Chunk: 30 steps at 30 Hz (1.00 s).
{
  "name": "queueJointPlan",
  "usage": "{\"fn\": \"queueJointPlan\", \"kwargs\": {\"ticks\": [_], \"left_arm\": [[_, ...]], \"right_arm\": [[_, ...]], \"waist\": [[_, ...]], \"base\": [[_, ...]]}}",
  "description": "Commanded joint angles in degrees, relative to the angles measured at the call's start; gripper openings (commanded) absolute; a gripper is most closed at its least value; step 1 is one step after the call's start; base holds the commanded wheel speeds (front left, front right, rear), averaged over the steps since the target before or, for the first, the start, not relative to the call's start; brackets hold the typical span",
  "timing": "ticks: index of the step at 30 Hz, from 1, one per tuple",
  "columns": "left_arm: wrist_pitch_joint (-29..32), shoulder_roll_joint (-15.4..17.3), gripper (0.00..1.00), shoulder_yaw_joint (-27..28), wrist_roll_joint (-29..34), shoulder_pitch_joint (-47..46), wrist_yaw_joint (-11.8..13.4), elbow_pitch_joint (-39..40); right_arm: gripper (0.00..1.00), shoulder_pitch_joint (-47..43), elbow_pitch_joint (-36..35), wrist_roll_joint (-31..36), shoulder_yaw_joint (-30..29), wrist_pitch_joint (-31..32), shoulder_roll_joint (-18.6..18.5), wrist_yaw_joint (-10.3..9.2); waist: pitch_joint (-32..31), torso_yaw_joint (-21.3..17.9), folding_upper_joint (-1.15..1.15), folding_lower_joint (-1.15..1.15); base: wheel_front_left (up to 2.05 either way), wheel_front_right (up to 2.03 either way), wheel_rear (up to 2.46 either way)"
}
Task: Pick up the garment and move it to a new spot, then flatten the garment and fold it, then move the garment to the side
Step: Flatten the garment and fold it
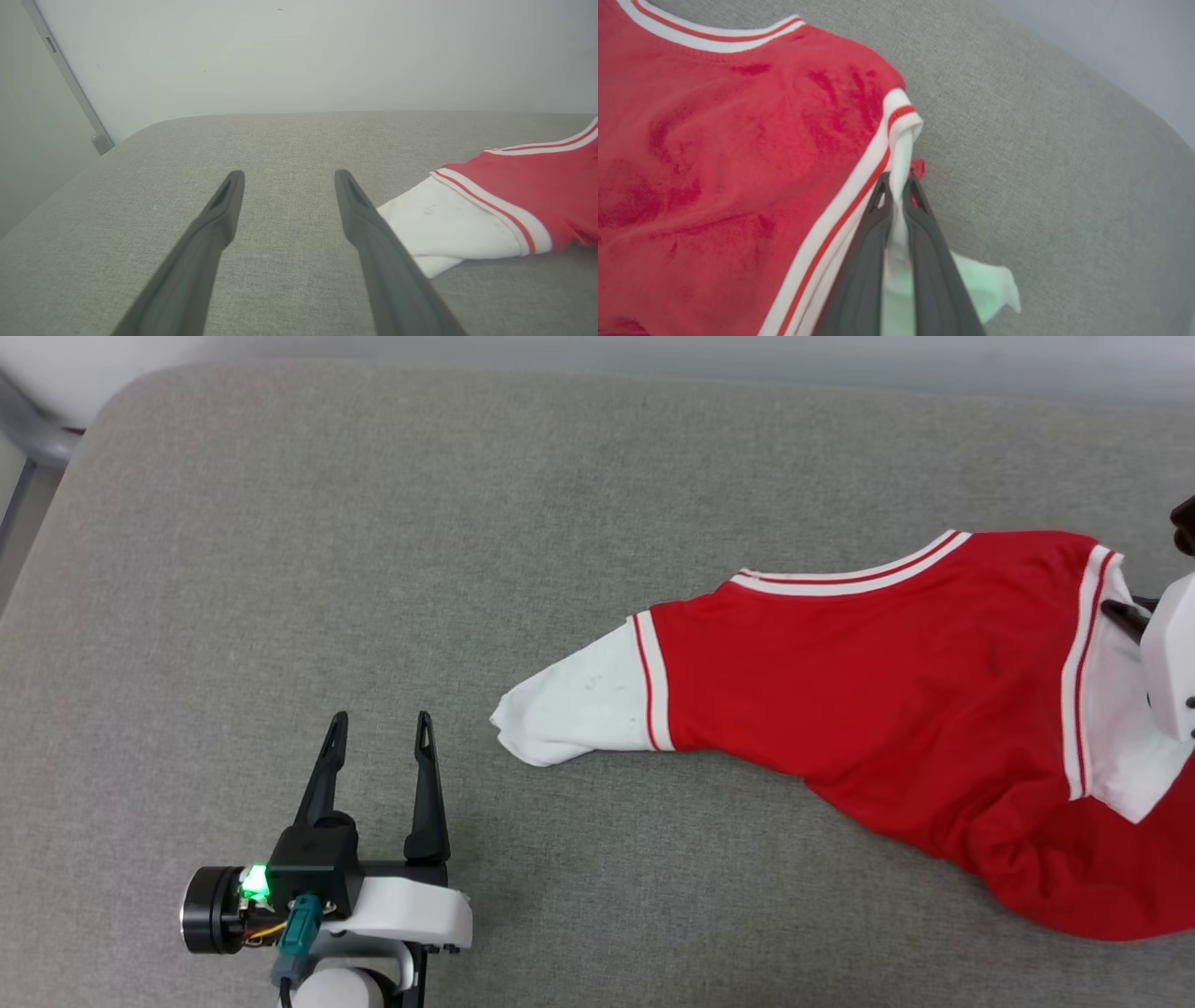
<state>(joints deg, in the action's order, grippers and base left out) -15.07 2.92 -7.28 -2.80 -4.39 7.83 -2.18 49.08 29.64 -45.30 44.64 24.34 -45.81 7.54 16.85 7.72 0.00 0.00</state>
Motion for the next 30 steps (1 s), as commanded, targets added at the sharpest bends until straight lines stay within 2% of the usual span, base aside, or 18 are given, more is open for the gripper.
{"fn": "queueJointPlan", "kwargs": {"ticks": [1,7,11,12,13,18,23,25,30], "left_arm": [[-0.1,-0.1,1.00,-0.2,-0.2,-1.0,0.3,0.1],[-0.1,-0.1,1.00,-0.6,-0.4,-1.9,0.7,0.0],[-0.1,-0.1,1.00,-0.5,0.1,-2.4,0.6,-0.4],[-0.1,-0.1,1.00,-0.3,0.1,-2.5,0.5,-0.5],[-0.1,-0.1,1.00,0.2,0.4,-2.1,0.3,-0.7],[-0.1,0.0,1.00,1.5,0.4,-0.6,-0.2,-0.8],[-0.1,0.5,1.00,2.8,0.3,0.8,-0.8,-0.7],[-0.1,0.5,1.00,3.0,0.4,1.1,-1.0,-0.6],[-0.1,0.6,1.00,3.6,0.6,2.7,-1.3,-0.3]], "right_arm": [[0.00,1.0,2.6,-0.2,0.1,-0.2,1.3,-0.10],[0.00,1.9,14.4,-0.4,1.8,-0.7,5.2,-0.10],[0.00,1.8,18.4,-1.5,2.5,-3.2,7.3,-0.10],[0.35,2.0,18.6,-1.5,2.6,-4.8,7.5,-0.10],[1.00,2.3,18.1,-0.9,3.0,-11.0,7.5,-0.09],[1.00,0.7,17.1,0.2,2.5,-23.5,7.1,-0.09],[1.00,-2.8,16.1,1.9,-0.6,-34.7,8.5,-0.09],[1.00,-3.7,15.8,2.4,-1.4,-36.2,8.9,-0.09],[1.00,-9.6,12.6,4.8,-8.3,-39.2,10.7,-0.09]], "waist": [[1.1,0.8,0.00,0.00],[2.6,1.2,0.00,0.00],[2.5,1.0,0.00,0.00],[2.3,0.8,0.00,0.00],[1.1,0.2,0.00,0.00],[-1.7,-1.4,0.00,0.00],[-4.6,-3.3,0.00,0.00],[-5.1,-3.6,0.00,0.00],[-7.4,-4.8,0.00,0.00]], "base": [[0.00,0.00,0.00],[0.00,0.00,0.00],[0.00,0.00,0.00],[0.00,0.00,0.00],[0.00,0.00,0.00],[0.00,0.00,0.00],[0.00,0.00,0.00],[0.00,0.00,0.00],[0.00,0.00,0.00]]}}
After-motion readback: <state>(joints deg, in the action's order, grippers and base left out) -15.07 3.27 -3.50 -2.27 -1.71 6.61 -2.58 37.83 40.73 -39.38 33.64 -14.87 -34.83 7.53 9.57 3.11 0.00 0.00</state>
